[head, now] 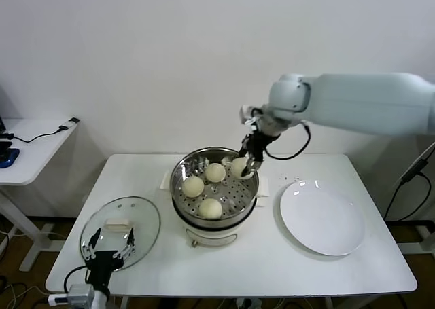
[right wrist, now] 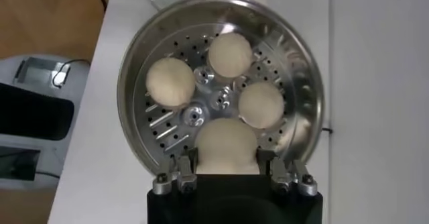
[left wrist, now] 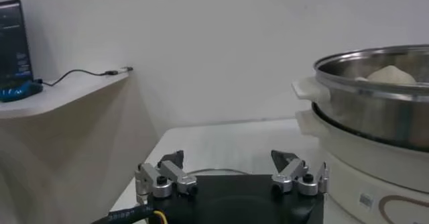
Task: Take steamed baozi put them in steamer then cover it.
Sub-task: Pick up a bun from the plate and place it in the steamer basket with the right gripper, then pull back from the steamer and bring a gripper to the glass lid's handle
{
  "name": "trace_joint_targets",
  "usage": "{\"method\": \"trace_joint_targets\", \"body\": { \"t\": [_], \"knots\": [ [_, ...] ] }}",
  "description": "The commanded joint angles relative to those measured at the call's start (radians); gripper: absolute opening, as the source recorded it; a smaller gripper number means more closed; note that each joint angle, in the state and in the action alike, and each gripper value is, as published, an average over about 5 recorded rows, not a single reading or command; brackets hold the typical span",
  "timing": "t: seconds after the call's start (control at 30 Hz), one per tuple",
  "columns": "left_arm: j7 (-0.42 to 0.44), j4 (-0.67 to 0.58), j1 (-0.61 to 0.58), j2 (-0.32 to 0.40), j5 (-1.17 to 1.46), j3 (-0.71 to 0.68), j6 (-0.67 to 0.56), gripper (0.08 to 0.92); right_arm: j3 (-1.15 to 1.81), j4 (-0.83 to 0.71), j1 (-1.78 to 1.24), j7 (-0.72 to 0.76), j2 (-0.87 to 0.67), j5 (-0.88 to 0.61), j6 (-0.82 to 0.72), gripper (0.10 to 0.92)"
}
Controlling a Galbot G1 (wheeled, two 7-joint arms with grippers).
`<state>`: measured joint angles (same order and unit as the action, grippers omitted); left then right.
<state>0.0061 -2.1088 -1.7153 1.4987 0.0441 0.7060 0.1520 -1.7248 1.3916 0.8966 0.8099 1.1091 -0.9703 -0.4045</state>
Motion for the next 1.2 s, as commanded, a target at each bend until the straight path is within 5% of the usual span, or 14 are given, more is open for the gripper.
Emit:
{"method": "trace_joint_targets", "body": {
  "t": [0.03,0.7,1.03,1.2],
  "knots": [
    [0.000,0.011,0.006,0.003,0.002,0.000,0.001,0.823,0.006,-0.035,-0.158,-0.087,0.055,0.022,-0.045,0.593],
    [0.001,0.029,0.025,0.005,0.009,0.005,0.008,0.823,0.036,-0.109,-0.211,-0.051,0.090,0.082,-0.021,0.595],
    [0.000,0.017,0.017,0.006,0.012,0.004,0.015,0.823,0.039,-0.136,-0.103,0.072,0.046,0.110,0.113,0.799],
    [-0.002,0.002,0.018,0.008,0.032,0.005,0.027,0.823,0.167,-0.157,-0.069,0.050,-0.052,0.015,0.167,0.822]
  ]
}}
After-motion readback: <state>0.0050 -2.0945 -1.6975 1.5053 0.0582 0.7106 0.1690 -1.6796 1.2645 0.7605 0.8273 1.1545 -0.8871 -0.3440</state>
